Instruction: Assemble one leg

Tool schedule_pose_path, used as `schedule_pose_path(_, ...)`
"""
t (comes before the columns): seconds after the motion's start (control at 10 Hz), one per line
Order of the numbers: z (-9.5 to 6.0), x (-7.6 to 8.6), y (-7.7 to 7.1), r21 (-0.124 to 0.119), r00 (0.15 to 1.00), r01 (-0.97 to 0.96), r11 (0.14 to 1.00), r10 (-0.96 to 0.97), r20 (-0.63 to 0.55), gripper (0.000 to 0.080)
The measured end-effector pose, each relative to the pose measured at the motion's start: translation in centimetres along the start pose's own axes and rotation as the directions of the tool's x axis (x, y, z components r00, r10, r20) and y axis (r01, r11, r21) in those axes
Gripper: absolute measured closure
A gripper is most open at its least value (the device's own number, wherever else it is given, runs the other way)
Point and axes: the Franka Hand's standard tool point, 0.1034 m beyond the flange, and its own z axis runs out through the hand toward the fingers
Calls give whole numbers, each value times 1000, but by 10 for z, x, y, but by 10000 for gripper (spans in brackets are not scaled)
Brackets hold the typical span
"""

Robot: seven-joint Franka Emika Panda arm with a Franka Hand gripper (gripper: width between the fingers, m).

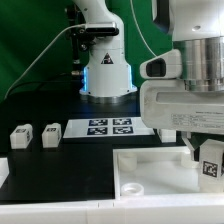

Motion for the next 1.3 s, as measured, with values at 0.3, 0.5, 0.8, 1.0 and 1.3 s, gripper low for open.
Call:
schedule_pose_path(0.3,1,-3,1,12,887,-461,887,460,47,501)
schedule_pose_path(0.5,1,-3,1,14,699,-713,701,709,90,501)
schedule_pose_path(0.8,2,-2,4,7,428,-903,430,896,121,501)
schedule_pose_path(1.0,2,-1,6,13,409,-912,411,905,116,498)
schedule_pose_path(1.3,3,-2,7,11,410,-911,411,905,115,262)
